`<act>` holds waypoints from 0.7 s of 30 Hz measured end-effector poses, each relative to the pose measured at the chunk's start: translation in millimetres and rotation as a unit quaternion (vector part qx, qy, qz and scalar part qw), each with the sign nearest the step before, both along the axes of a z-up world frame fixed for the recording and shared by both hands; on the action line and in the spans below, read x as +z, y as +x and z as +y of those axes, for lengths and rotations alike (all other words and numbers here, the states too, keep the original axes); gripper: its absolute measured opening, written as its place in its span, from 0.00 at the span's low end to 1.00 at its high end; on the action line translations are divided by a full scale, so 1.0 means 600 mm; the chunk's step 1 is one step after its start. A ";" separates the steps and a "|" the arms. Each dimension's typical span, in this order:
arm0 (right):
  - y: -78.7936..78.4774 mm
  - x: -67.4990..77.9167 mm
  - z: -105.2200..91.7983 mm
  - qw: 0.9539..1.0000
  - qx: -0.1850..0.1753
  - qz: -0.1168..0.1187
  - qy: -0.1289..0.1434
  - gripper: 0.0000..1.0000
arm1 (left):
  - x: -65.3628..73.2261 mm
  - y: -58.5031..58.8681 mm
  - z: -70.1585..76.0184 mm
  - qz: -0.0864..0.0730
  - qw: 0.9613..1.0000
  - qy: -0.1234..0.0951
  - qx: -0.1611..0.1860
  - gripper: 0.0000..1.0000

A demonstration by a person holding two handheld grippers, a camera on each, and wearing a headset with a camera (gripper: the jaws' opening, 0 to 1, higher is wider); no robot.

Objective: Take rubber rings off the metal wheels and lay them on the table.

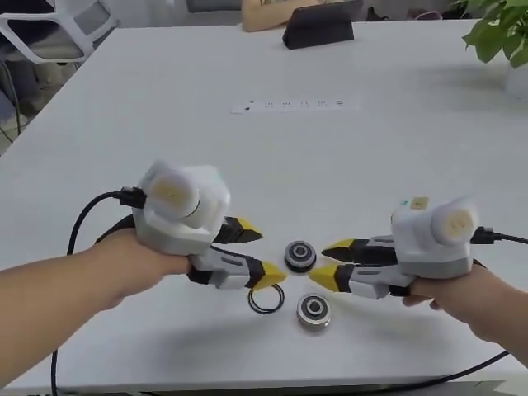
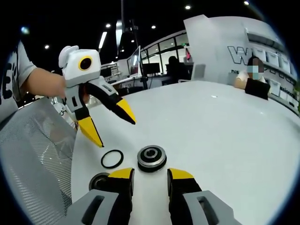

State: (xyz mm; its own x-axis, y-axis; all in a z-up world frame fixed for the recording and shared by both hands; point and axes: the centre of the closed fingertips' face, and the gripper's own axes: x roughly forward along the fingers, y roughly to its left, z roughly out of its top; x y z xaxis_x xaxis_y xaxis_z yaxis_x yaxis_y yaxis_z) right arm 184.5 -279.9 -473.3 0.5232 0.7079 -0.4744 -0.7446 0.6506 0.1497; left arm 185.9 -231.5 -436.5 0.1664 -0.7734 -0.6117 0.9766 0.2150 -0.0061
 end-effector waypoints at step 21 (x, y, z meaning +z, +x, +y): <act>0.009 -0.005 0.011 1.000 0.006 -0.004 -0.002 0.25 | -0.019 0.014 -0.032 0.005 1.000 0.001 -0.003 0.28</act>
